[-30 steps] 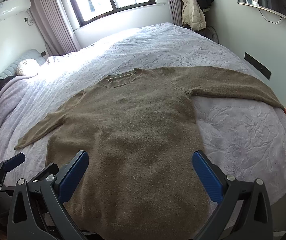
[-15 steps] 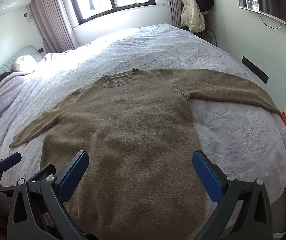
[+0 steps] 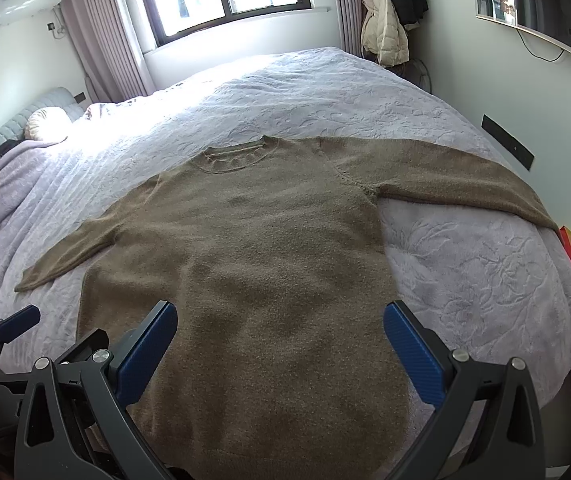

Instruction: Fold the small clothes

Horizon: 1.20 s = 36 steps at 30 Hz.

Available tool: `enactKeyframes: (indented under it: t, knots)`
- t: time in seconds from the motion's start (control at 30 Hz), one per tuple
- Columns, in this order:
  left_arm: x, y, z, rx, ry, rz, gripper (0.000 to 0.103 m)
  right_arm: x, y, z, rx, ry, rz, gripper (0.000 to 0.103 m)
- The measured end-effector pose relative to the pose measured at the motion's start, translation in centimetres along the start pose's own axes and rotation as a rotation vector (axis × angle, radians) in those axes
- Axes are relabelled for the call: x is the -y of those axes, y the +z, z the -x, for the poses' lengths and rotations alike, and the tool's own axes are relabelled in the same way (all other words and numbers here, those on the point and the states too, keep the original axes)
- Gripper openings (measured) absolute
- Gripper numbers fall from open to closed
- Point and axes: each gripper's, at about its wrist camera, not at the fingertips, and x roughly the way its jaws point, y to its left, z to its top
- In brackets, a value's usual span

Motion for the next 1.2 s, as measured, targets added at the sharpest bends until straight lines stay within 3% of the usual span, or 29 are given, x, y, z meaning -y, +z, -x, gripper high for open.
enactKeyframes:
  t: [1.0, 1.2]
  knots:
    - [-1.3, 0.2, -2.0, -0.018, 0.011, 0.010, 0.103, -1.1, 0.5, -2.0, -0.048, -0.057, 0.025, 0.103]
    - [-3.2, 0.5, -4.3, -0.054, -0.037, 0.049, 0.103, -1.1, 0.6, -4.0, -0.089, -0.077, 0.012, 0.103]
